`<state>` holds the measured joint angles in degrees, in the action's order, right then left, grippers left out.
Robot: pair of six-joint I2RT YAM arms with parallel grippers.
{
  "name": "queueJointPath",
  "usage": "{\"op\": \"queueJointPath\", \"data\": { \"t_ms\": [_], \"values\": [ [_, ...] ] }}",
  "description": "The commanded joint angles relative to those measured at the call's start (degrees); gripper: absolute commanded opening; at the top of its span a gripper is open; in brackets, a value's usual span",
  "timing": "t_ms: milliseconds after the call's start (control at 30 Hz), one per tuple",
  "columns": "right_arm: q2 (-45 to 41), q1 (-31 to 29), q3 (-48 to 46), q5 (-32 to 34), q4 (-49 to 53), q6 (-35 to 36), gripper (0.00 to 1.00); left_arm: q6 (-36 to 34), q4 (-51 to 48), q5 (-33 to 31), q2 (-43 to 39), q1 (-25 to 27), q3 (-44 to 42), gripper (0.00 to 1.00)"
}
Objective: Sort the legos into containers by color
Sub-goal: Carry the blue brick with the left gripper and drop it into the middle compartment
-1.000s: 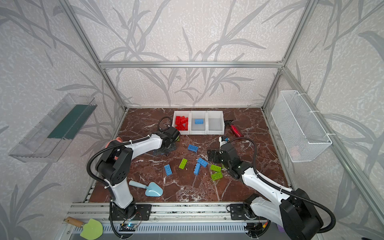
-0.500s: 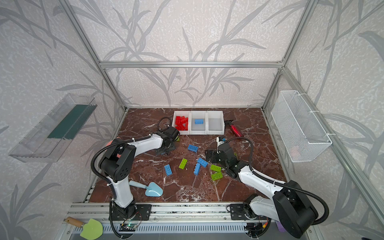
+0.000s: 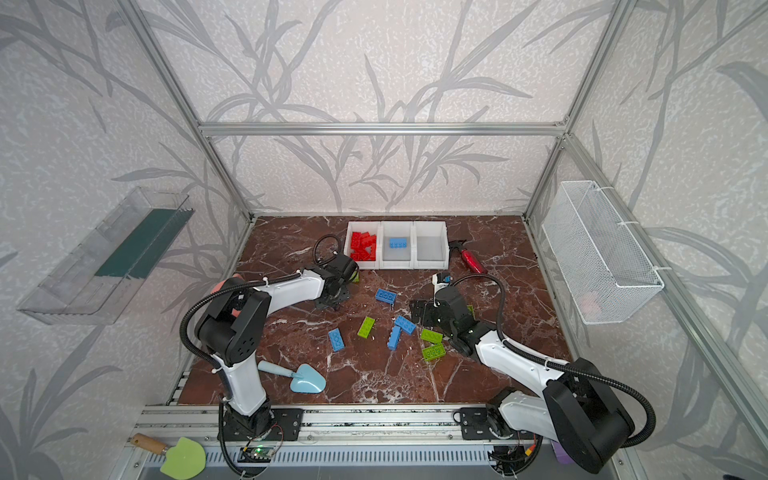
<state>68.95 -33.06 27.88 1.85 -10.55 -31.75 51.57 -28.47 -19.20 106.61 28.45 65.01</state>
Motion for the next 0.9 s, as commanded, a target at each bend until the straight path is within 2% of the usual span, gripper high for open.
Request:
{"op": "queueJointPath", "data": {
  "t_ms": [0, 167, 300, 867],
  "values": [
    [0.0, -0.4, -1.2, -0.8, -2.3, -0.5, 0.91, -1.8, -2.4, -0.8, -4.1, 0.7, 0.6, 0.53],
    [-0.3, -0.4, -1.6, -1.4, -3.1, -0.9, 0.91, -6.0, -5.4, -0.3, -6.2, 1.7, 6.7, 0.52],
    [-0.9, -0.4, -1.9, -1.4, -3.0, -1.0, 0.91, -9.9, -8.4, 0.2, -4.4, 3.0, 14.9, 0.52],
    [-2.2, -0.4, -2.8, -0.4, -3.8, -1.2, 0.91, -22.8, -15.5, 9.1, 18.5, 5.4, 54.2, 0.51]
  ]
}}
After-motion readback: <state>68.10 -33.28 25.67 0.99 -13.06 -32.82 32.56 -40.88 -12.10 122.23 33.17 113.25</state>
